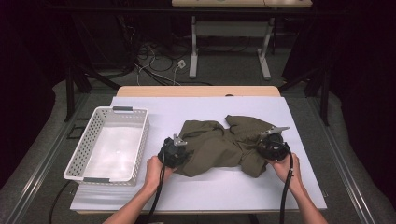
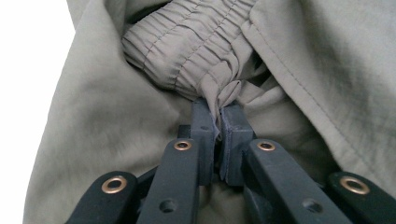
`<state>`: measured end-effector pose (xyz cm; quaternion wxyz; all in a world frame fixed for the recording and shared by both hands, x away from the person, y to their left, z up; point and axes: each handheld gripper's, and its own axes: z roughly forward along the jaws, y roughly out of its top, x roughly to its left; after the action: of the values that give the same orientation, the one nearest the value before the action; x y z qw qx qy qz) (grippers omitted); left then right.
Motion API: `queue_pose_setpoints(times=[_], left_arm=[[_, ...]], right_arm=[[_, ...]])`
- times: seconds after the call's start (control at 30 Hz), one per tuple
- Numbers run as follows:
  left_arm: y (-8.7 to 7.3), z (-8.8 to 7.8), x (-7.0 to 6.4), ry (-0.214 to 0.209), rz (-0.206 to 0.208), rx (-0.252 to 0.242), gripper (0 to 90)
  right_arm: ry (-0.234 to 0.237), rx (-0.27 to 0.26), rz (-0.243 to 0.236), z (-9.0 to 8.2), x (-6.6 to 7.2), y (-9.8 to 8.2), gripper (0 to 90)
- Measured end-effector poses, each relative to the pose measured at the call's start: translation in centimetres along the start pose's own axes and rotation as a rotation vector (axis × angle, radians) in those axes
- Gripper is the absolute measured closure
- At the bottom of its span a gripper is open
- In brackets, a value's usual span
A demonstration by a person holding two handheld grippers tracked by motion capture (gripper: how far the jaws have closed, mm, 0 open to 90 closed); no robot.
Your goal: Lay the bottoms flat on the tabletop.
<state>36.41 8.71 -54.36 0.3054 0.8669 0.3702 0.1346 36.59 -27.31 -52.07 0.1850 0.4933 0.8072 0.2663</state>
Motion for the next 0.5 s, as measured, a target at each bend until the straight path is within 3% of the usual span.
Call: queue_pose_setpoints(times=[0.13, 0.23, 0.37, 0.5], left_arm=[[0.1, -1.0, 0.0, -0.01, 0.015, 0.009, 86.6], [0.3, -0.9, 0.3, -0.012, 0.004, 0.014, 84.8], [1.2, -1.1, 0.5, 0.007, -0.032, 0.003, 56.1], [2.0, -1.5, 1.1, -0.01, -0.089, -0.037, 46.1]], right_arm=[[0.01, 0.021, 0.0, -1.1, -0.5, -0.9, 85.8], [0.025, 0.044, 0.007, -0.8, -0.8, -1.1, 83.5], [0.015, 0.044, 0.001, -0.7, -1.0, -0.8, 62.1], [0.022, -0.004, 0.027, -2.1, -1.9, -0.3, 47.3]])
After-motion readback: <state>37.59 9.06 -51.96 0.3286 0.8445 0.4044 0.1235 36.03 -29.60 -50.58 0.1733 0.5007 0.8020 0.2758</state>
